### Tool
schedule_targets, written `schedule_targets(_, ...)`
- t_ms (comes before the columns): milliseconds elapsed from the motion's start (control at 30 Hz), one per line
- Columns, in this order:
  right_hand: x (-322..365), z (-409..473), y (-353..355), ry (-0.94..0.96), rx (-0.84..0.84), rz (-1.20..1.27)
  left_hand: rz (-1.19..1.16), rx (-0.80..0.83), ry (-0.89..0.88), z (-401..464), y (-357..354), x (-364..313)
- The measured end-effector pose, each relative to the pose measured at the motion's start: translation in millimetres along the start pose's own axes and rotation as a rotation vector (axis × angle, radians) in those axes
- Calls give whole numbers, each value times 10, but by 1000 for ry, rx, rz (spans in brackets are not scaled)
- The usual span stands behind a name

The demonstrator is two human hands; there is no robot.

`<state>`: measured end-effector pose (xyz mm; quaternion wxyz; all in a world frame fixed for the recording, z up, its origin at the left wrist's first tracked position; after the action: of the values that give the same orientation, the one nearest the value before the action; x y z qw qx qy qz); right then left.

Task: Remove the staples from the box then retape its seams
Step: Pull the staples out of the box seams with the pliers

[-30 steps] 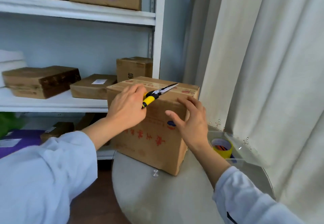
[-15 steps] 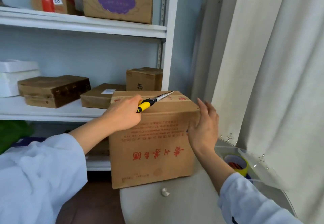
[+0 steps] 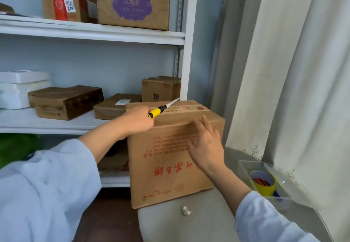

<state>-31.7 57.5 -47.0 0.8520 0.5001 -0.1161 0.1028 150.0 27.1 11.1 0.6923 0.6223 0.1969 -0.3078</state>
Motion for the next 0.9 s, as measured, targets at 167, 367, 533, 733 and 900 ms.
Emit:
schedule_targets(167,346,-62,-207,109,170,192,-193,-60,-45,-114,-85,-130)
schedule_targets(367,181,-49,-275,125,-4,243,-130,105,-187,-204,-422,-603)
schedule_targets(533,-269,-8,-88,125,-81,100,109,65,-233,-160,-412,-533)
schedule_targets(733,-705,-1,79,130,-10,337,368,-33,-331,-233,-439,-443)
schedule_targets(900,-739,49,129,112,-7,355,492,-91,-468,-218,-495,-529)
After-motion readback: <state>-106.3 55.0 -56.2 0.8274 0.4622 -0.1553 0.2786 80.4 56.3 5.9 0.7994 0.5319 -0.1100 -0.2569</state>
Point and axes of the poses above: each hand's wrist, its own z-axis towards the middle knuckle, its own y-axis out of the back of the hand, x = y × z, the point moved 5 cm from there along z, towards the middle knuckle, and after that the axes turned 11 degrees about -z, right-handed, at the moved point
